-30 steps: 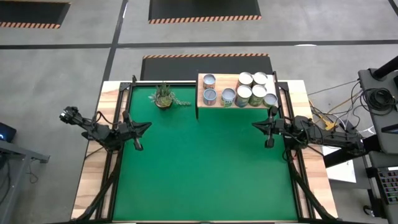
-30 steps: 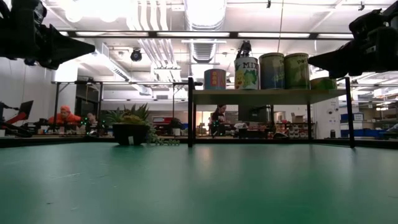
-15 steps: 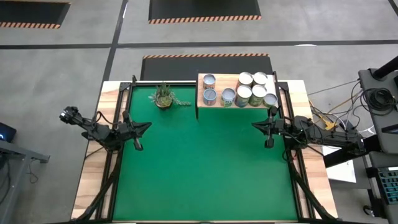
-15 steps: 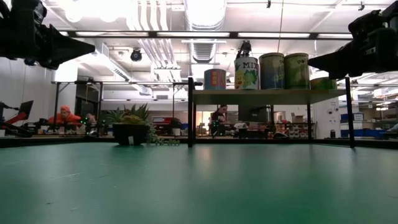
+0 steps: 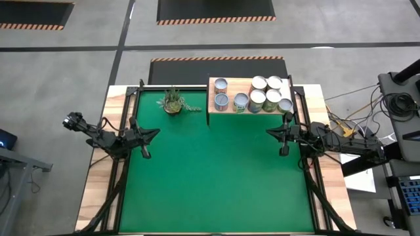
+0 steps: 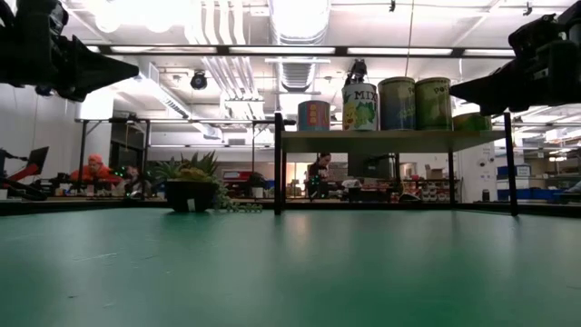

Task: Pick and place cans onto a shelf
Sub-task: Return to Home Position

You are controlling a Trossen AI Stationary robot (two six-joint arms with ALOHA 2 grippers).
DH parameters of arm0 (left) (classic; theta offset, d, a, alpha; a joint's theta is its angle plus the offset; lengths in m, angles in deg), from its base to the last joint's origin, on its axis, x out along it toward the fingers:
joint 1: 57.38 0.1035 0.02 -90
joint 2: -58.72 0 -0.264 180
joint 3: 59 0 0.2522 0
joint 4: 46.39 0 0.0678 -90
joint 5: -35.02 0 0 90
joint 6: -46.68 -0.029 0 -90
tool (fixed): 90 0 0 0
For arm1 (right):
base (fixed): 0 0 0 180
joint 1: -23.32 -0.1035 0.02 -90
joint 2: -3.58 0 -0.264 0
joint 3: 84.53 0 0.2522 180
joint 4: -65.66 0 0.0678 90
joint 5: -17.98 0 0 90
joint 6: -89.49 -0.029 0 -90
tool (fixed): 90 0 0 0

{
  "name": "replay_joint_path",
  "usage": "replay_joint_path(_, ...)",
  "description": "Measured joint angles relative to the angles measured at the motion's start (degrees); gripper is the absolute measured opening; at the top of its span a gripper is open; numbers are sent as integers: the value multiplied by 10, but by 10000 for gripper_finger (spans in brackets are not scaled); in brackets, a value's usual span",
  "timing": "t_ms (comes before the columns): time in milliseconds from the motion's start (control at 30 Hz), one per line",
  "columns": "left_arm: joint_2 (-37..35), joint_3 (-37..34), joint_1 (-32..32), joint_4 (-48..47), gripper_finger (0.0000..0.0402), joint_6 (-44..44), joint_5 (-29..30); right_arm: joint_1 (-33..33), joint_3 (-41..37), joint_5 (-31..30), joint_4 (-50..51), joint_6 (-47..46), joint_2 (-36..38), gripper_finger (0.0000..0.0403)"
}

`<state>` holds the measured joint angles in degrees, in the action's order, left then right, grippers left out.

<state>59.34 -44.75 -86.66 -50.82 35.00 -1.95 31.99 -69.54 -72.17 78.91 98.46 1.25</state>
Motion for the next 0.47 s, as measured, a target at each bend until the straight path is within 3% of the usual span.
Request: replay_joint_path(467,0,7,0,0,0,0,0,0,1,0,-1,0,0,9)
